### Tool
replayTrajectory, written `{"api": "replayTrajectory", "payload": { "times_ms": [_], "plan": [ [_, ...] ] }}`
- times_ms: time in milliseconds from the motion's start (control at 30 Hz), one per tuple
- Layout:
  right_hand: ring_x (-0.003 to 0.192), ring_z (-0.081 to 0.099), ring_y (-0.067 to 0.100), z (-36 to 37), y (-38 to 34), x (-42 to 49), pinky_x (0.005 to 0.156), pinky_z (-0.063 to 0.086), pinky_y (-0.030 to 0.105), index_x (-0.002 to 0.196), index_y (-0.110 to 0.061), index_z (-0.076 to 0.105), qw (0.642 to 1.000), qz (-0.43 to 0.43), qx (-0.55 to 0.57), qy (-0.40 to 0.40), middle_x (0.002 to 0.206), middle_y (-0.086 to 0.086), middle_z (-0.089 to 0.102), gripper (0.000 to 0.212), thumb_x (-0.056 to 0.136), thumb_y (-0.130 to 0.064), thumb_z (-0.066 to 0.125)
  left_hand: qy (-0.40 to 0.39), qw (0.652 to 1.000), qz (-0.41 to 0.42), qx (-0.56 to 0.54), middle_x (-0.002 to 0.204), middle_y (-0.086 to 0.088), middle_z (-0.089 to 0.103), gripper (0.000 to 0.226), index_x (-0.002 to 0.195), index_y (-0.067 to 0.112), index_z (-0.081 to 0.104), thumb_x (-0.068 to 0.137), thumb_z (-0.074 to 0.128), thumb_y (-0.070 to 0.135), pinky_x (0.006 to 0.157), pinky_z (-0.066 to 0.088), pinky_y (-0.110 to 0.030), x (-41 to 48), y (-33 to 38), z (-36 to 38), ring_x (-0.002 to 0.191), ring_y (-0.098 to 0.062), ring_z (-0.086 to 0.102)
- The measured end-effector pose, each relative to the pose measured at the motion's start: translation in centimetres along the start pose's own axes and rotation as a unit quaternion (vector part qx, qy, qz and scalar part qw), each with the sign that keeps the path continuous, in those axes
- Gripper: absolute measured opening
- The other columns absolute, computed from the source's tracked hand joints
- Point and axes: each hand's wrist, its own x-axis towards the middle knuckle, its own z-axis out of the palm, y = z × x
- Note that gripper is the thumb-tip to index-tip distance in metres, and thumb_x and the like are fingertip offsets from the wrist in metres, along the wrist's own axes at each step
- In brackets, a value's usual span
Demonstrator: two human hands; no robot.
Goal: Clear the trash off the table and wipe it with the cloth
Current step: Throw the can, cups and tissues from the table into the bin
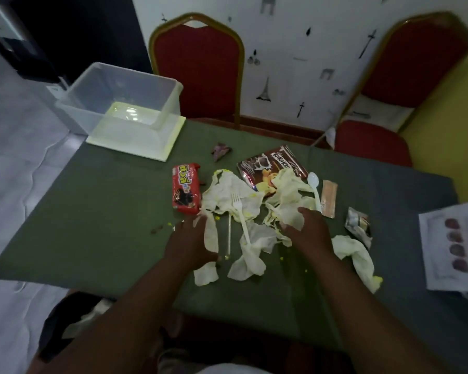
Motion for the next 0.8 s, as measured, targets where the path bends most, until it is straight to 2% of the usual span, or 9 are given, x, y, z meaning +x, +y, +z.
{"api": "replayTrajectory", "payload": {
  "times_ms": [167,267,367,467,533,600,700,733,800],
  "plan": [
    [0.137,0.033,0.030,1.5,1.5,1.6,0.106,0.039,0.044,0.147,-0.028,0.026,0.997,-0.020,-0.068,0.025,0.152,0.007,0.029,0.079,0.082,-0.043,0.069,0.005,0.998,0.008,0.066,0.148,-0.006,0.031,0.114,0.151,0.029,0.018,0.060,0.079,0.058,0.098,0.045,-0.040,-0.1,-0.5,1.4,0.129,-0.031,0.040],
    [0.131,0.041,0.032,2.0,1.4,2.6,0.100,0.042,0.043,0.149,-0.032,0.019,0.995,-0.035,-0.088,0.024,0.147,0.010,0.036,0.076,0.086,-0.037,0.063,0.007,0.998,0.009,0.057,0.137,-0.008,0.044,0.090,0.148,0.028,0.025,0.073,0.075,0.041,0.092,0.047,-0.038,-0.3,-0.7,1.7,0.118,-0.029,0.049],
    [0.117,0.049,0.035,2.0,1.2,3.8,0.093,0.045,0.042,0.145,-0.030,0.035,0.987,-0.056,-0.147,0.038,0.130,0.013,0.052,0.059,0.090,-0.035,0.057,0.037,0.999,0.016,-0.001,0.128,-0.011,0.054,0.064,0.141,0.021,0.043,0.081,0.065,0.021,0.090,0.048,-0.038,-0.7,-0.9,1.8,0.113,-0.029,0.055],
    [0.107,0.056,0.031,1.6,0.8,4.7,0.084,0.048,0.039,0.118,-0.024,0.063,0.978,-0.094,-0.180,0.052,0.115,0.010,0.062,0.029,0.091,-0.031,0.058,0.092,0.992,0.002,-0.084,0.121,-0.013,0.061,0.047,0.128,0.013,0.059,0.081,0.060,0.010,0.091,0.047,-0.037,-1.0,-1.3,1.6,0.111,-0.031,0.059],
    [0.103,0.057,0.032,1.4,0.5,5.1,0.079,0.048,0.037,0.104,-0.017,0.068,0.974,-0.119,-0.176,0.079,0.110,0.012,0.061,0.019,0.088,-0.025,0.061,0.115,0.987,-0.009,-0.108,0.120,-0.011,0.063,0.044,0.125,0.013,0.062,0.082,0.060,0.010,0.091,0.045,-0.035,-1.1,-1.7,1.4,0.111,-0.030,0.059],
    [0.109,0.053,0.034,1.4,-0.1,5.5,0.082,0.048,0.040,0.113,-0.013,0.058,0.974,-0.124,-0.159,0.100,0.120,0.015,0.053,0.030,0.085,-0.021,0.065,0.133,0.982,-0.015,-0.131,0.120,-0.009,0.064,0.046,0.124,0.014,0.063,0.079,0.059,0.015,0.091,0.045,-0.034,-1.5,-2.4,0.8,0.111,-0.028,0.060],
    [0.127,0.043,0.037,1.6,-1.4,6.5,0.098,0.044,0.045,0.143,-0.019,0.032,0.979,-0.128,-0.147,0.050,0.147,0.016,0.033,0.069,0.084,-0.019,0.069,0.150,0.977,-0.029,-0.151,0.118,-0.010,0.065,0.046,0.123,0.014,0.064,0.077,0.058,0.019,0.089,0.045,-0.034,-2.4,-3.7,0.1,0.109,-0.029,0.060],
    [0.130,0.041,0.036,1.5,-1.4,7.1,0.101,0.042,0.044,0.148,-0.022,0.028,0.979,-0.132,-0.150,0.032,0.150,0.015,0.031,0.072,0.087,-0.017,0.066,0.154,0.976,-0.029,-0.150,0.117,-0.010,0.065,0.045,0.122,0.014,0.064,0.077,0.058,0.019,0.087,0.045,-0.033,-2.7,-3.8,0.0,0.108,-0.029,0.060],
    [0.127,0.046,0.035,1.7,-1.6,8.1,0.103,0.040,0.041,0.142,-0.019,0.042,0.975,-0.152,-0.161,0.020,0.143,0.016,0.046,0.051,0.093,-0.016,0.056,0.166,0.973,-0.039,-0.158,0.117,-0.008,0.064,0.043,0.120,0.017,0.064,0.078,0.060,0.017,0.083,0.044,-0.030,-3.4,-4.6,-0.3,0.106,-0.027,0.061]
  ]
}}
